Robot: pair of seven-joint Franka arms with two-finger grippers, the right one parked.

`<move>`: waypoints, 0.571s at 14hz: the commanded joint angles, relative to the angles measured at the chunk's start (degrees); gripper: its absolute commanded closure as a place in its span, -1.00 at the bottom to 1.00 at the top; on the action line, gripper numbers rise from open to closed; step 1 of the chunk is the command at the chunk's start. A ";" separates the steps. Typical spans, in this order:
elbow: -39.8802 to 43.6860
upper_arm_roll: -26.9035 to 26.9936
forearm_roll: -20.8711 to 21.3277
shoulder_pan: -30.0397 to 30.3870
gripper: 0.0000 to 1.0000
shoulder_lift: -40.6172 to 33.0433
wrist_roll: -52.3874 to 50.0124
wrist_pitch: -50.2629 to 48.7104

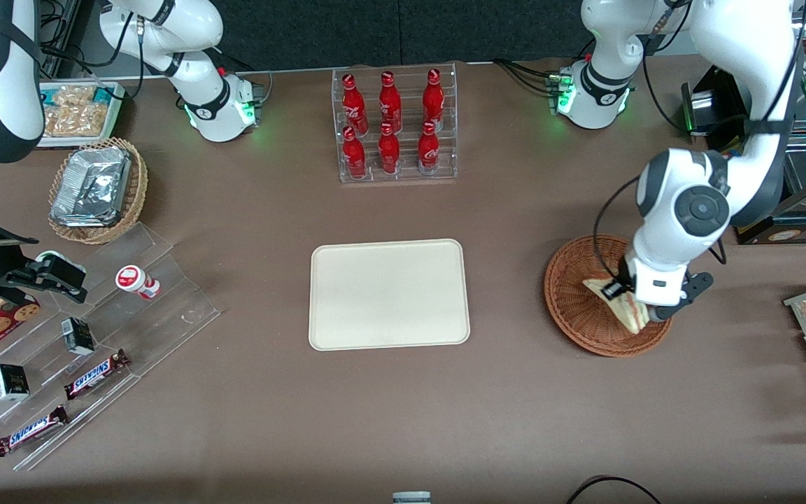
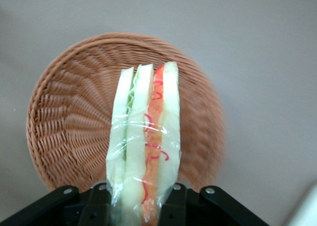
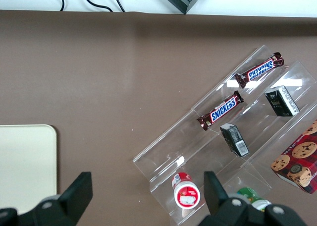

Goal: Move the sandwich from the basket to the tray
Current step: 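Lift the sandwich and carry it over the cream tray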

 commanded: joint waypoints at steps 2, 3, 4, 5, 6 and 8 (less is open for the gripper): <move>11.59 -5.37 0.80 -7.11 0.94 2.20 8.57 -10.01; 12.74 -5.47 0.63 -10.10 0.94 2.99 8.59 -9.84; 14.84 -5.56 0.02 -12.48 0.93 4.83 7.98 -9.93; 17.56 -5.56 -0.16 -15.20 0.93 7.28 7.97 -9.93; 21.76 -5.56 -0.43 -17.92 0.89 11.05 7.54 -10.36; 29.24 -5.56 -1.57 -21.80 0.81 19.12 7.36 -12.03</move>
